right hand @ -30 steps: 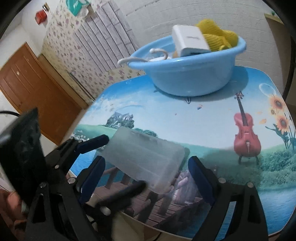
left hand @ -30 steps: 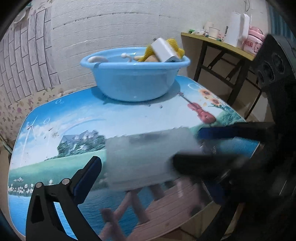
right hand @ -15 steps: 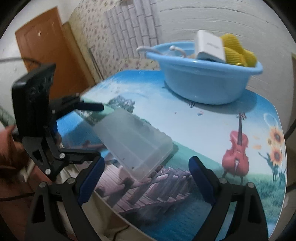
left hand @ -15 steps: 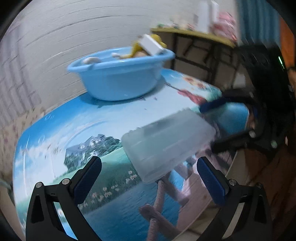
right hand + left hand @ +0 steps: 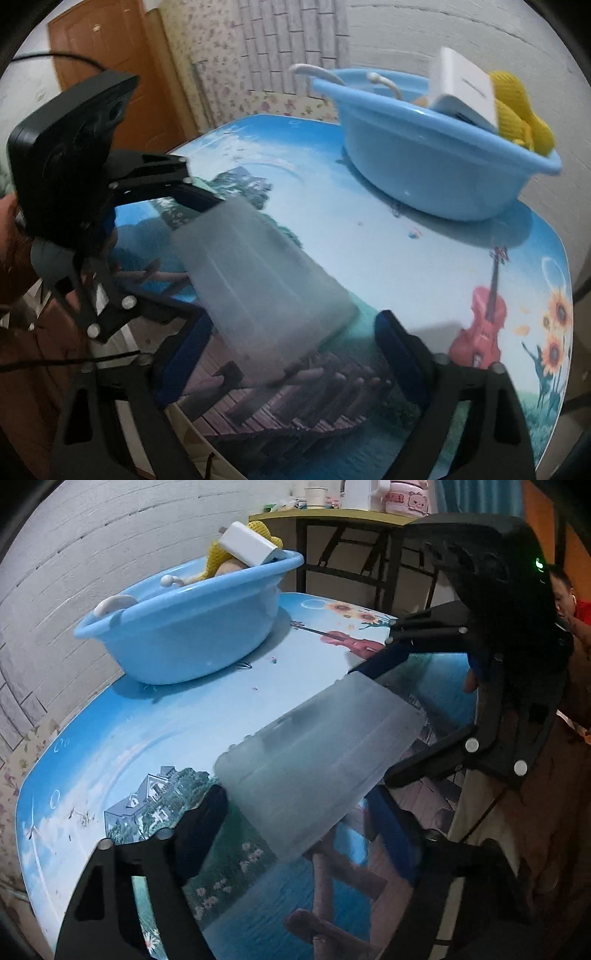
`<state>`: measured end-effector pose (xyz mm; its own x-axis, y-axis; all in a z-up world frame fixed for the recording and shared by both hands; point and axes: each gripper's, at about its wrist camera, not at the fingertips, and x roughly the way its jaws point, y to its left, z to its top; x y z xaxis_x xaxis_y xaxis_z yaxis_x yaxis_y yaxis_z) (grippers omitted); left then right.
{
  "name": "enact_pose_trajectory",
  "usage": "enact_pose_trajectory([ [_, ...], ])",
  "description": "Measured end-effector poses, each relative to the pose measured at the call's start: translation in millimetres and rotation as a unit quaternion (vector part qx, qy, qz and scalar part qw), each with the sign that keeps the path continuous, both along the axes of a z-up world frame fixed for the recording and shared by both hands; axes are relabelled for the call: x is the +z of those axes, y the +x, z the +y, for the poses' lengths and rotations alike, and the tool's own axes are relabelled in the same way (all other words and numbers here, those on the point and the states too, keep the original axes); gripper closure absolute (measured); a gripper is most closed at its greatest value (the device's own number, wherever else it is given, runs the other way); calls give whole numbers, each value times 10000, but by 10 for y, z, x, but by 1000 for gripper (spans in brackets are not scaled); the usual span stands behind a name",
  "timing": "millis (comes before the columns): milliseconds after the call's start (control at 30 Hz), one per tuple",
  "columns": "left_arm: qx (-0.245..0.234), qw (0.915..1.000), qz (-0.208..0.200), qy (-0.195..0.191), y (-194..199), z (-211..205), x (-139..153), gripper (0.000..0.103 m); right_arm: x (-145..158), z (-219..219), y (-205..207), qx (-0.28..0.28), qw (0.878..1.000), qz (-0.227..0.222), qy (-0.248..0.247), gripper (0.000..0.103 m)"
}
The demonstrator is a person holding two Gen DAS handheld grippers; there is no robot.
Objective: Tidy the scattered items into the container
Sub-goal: 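Carry the clear plastic box with both tools over the basin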
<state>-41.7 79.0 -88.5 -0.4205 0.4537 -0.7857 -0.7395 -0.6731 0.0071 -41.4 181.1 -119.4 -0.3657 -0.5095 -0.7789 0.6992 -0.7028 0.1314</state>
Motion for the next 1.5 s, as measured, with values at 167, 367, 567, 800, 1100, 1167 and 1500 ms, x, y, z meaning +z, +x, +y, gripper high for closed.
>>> enact_pose_trajectory([
  [167,52,10000,51,-35,-19,3,9,30,22,5,-19,15,10000,35,40,25],
  [367,141,9997,197,35,31,2,132,31,152,40,46,-14,9996,267,17,25],
  [567,200,9982,561,110,62,18,392,31,422,83,91,-58,9980,617,-109,26],
  [800,219,9947,1003,115,70,82,701,31,706,183,142,-92,9947,993,-270,26],
  [1100,268,9913,1275,165,-134,171,894,31,918,206,3,-102,9899,1405,-174,26],
  [1167,278,9903,1352,157,-187,186,945,31,969,220,-57,-131,9889,1466,-203,27],
  [1500,477,9876,1461,321,-768,328,1053,33,1041,360,-589,-470,9857,1579,-343,31],
])
